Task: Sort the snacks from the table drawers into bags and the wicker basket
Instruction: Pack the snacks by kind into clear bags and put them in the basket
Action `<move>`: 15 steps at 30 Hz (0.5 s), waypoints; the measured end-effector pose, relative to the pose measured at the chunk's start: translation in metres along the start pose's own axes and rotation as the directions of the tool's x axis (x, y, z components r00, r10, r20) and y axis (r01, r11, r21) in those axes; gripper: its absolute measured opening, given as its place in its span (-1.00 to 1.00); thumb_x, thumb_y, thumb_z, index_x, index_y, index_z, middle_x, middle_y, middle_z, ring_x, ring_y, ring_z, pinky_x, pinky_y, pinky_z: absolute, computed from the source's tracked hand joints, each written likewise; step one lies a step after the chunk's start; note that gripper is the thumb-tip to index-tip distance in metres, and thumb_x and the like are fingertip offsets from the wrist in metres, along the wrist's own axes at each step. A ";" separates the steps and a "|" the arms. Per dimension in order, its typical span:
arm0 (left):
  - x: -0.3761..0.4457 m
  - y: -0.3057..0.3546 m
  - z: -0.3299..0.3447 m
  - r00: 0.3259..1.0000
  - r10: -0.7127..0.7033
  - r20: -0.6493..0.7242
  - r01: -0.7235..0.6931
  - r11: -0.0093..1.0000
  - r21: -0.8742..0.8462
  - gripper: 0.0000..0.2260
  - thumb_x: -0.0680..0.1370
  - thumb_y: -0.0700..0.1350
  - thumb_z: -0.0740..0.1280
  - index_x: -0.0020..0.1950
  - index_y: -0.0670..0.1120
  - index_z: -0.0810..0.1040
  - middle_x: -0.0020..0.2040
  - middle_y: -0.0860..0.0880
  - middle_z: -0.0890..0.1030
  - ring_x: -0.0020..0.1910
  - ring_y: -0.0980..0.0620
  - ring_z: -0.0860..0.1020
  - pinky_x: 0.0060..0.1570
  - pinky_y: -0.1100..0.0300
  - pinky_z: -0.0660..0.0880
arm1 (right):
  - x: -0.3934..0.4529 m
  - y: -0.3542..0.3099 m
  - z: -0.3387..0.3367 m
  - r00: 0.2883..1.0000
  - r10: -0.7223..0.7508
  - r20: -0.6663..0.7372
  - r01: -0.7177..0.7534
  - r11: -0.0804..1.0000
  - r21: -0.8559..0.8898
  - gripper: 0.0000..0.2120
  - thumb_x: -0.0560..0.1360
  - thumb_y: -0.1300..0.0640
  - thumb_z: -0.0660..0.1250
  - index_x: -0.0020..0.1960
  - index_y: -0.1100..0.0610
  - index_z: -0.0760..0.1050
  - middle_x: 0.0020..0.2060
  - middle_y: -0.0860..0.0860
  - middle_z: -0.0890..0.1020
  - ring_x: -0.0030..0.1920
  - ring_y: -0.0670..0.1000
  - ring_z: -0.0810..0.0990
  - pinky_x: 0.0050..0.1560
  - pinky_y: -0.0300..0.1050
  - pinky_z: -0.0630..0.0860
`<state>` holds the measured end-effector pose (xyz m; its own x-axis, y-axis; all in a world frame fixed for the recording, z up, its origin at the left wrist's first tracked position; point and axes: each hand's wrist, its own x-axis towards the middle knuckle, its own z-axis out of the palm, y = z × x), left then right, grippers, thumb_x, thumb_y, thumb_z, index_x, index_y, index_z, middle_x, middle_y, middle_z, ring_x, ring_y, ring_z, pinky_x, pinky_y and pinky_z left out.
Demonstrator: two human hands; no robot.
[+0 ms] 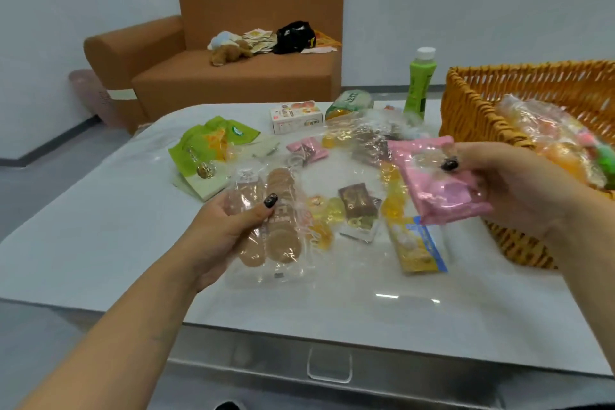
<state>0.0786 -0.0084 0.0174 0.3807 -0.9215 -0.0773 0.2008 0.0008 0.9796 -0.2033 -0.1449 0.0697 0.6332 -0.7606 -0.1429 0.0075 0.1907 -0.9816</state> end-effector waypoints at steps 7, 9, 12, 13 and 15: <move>0.005 -0.005 -0.002 1.000 -0.019 0.008 0.019 1.000 0.007 -0.89 0.40 -0.27 0.39 -0.15 -0.15 0.49 -0.40 -0.02 0.64 -0.45 0.11 0.61 -0.45 0.31 0.53 | -0.008 0.004 -0.013 0.996 0.038 -0.083 -0.041 0.998 -0.039 -0.39 -0.08 0.06 0.58 -0.15 0.30 0.44 -0.44 0.19 0.34 -0.51 0.01 0.36 -0.40 -0.16 0.33; 0.007 -0.008 -0.005 1.000 -0.023 0.015 0.023 0.999 0.036 -0.77 0.34 -0.21 0.45 -0.03 -0.19 0.54 -0.25 -0.08 0.70 -0.30 0.05 0.67 -0.28 0.25 0.62 | -0.007 0.006 -0.013 0.998 -0.030 -0.062 0.031 0.999 0.016 -0.84 0.29 0.19 0.42 -0.31 0.29 0.52 -0.51 0.07 0.53 -0.54 -0.06 0.50 -0.42 -0.22 0.49; 0.006 -0.009 -0.002 1.000 -0.023 -0.008 0.023 0.998 0.059 -0.75 0.30 -0.17 0.47 -0.06 -0.17 0.59 -0.21 -0.09 0.71 -0.27 0.02 0.68 -0.21 0.19 0.61 | -0.003 0.011 -0.014 0.996 -0.051 -0.070 0.054 0.997 0.051 -0.81 0.39 0.27 0.29 -0.04 0.32 0.55 -0.35 0.11 0.67 -0.42 -0.02 0.65 -0.40 -0.22 0.61; 0.006 -0.010 0.000 1.000 -0.027 -0.002 0.027 0.997 0.068 -0.75 0.30 -0.15 0.48 -0.06 -0.17 0.60 -0.22 -0.09 0.70 -0.28 0.01 0.67 -0.20 0.16 0.60 | -0.003 0.012 -0.011 0.998 -0.038 -0.053 0.041 0.998 0.045 -0.73 0.34 0.26 0.33 0.01 0.34 0.54 -0.32 0.13 0.68 -0.39 -0.01 0.66 -0.36 -0.20 0.63; 0.006 -0.010 0.005 0.999 -0.039 -0.005 0.040 0.996 0.084 -0.62 0.29 -0.09 0.56 0.02 -0.20 0.60 -0.17 -0.11 0.70 -0.21 -0.04 0.65 -0.10 0.07 0.57 | -0.001 0.017 -0.010 1.000 0.013 0.015 -0.013 1.000 -0.015 -0.63 0.24 0.24 0.45 0.01 0.34 0.59 -0.23 0.18 0.69 -0.32 0.05 0.68 -0.29 -0.15 0.65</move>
<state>0.0747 -0.0159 0.0078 0.3768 -0.9189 -0.1168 0.1395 -0.0684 0.9879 -0.2115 -0.1465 0.0517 0.6446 -0.7488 -0.1542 -0.0127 0.1911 -0.9815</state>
